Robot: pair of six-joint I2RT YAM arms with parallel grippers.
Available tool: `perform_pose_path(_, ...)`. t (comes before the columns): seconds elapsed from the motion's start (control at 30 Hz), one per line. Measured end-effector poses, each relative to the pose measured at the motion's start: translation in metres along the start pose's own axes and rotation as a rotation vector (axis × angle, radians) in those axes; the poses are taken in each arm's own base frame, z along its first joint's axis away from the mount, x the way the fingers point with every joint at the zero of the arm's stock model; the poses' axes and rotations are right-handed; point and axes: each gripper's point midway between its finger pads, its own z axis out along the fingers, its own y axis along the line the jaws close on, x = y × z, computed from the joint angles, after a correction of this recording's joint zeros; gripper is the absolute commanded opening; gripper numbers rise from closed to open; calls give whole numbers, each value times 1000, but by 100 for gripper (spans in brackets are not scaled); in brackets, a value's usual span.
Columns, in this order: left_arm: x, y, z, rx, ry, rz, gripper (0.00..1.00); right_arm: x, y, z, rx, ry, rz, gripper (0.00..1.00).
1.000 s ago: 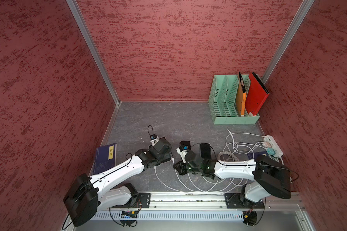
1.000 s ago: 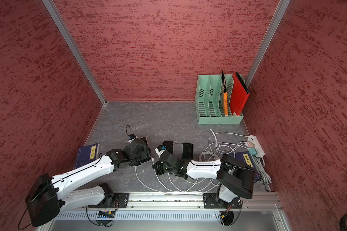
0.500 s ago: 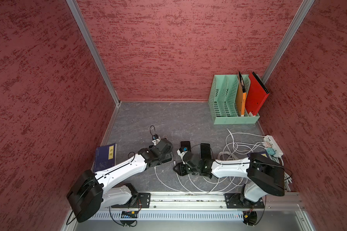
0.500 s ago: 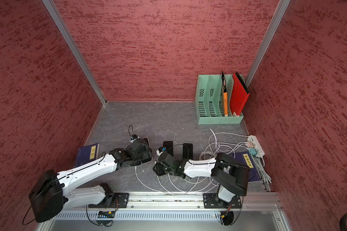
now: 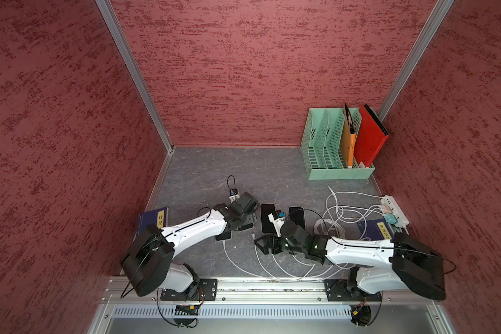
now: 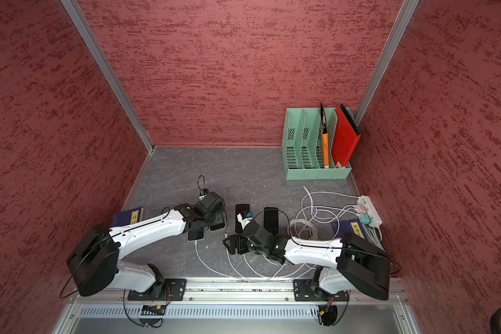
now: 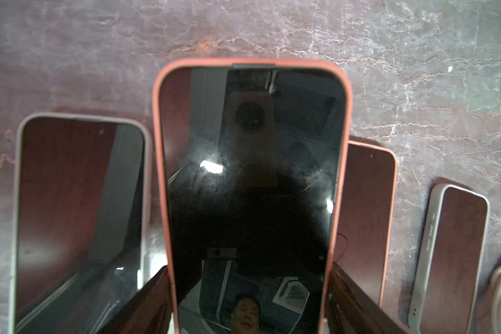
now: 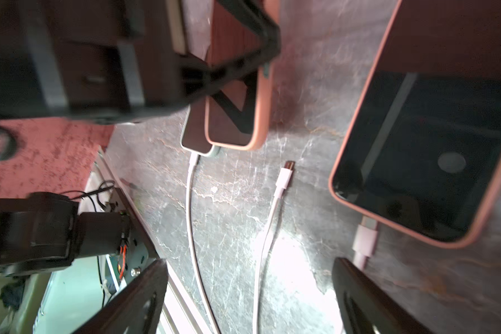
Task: Unplug the charging cable from the phone
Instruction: Place the phone at the center of the board.
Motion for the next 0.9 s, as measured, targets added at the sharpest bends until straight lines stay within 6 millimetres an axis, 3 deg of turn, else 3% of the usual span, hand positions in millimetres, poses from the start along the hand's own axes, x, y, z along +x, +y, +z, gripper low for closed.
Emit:
perform_pose_path(0.17,1,0,15,-43,25,23,0,-2,-13,-20,10,-75,25,93)
perform_pose_path(0.37,11,13,30,-125,64,60,0,4,-29,-22,38,-89,53,93)
perform_pose_path(0.57,18,19,40,-174,101,84,0,-2,-27,-22,23,-116,65,92)
perform_pose_path(0.9,32,8,43,-204,142,127,0,-5,-31,-22,17,-137,80,92)
